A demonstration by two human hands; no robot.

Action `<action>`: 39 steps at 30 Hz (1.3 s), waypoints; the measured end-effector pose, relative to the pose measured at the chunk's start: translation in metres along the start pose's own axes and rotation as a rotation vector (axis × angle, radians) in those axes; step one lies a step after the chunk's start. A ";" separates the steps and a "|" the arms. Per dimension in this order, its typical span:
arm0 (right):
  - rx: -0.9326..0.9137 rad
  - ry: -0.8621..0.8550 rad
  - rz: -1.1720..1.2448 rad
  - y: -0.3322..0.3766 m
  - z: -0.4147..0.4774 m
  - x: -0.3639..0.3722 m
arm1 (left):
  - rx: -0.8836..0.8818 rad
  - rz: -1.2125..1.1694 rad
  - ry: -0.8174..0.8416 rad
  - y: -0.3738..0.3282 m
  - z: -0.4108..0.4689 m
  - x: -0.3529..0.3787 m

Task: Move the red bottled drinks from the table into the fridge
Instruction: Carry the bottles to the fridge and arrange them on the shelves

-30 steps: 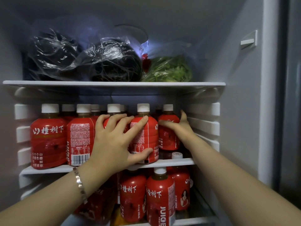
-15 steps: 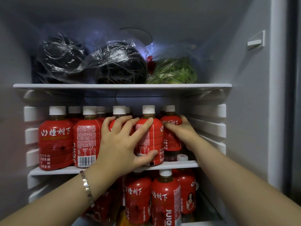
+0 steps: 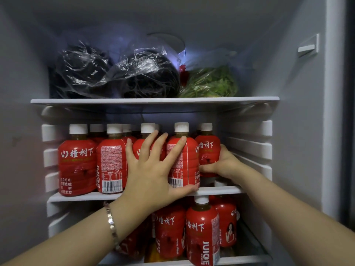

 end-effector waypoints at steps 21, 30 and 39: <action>-0.133 -0.630 -0.411 -0.015 -0.161 0.061 | -0.103 -0.116 0.162 0.012 -0.075 -0.011; 0.131 -0.497 -0.338 -0.047 -0.145 0.088 | -0.007 -0.107 0.119 -0.003 -0.069 -0.016; -0.181 -0.762 0.036 -0.021 -0.192 0.062 | 0.161 0.030 0.061 -0.010 -0.028 -0.013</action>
Point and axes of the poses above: each hand's wrist, its own z-axis towards the middle knuckle, its own x-axis out of the palm, y = z × x, the point moved 2 cm from there along z, towards the middle knuckle, and after that the axes turned 5 degrees about x, right-handed, at the moved point
